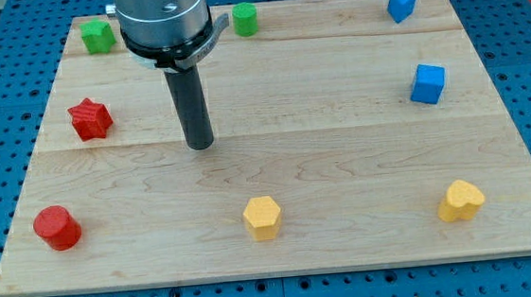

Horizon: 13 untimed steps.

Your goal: Move the green circle diagonally to the red star

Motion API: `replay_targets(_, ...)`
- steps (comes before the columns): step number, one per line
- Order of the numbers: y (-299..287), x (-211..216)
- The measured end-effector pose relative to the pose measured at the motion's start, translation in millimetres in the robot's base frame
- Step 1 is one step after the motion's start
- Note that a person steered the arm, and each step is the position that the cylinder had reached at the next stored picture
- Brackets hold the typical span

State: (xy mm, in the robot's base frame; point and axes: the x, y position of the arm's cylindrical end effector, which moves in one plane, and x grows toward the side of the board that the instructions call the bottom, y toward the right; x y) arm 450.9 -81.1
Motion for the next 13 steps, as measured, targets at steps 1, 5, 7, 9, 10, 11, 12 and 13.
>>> replay_targets(1,0,-1)
replay_targets(5,22,-125)
replay_targets(7,71,-173)
replay_targets(9,106,-176)
replay_targets(10,107,-180)
replay_targets(11,126,-217)
replay_targets(12,131,-236)
replay_targets(13,129,-244)
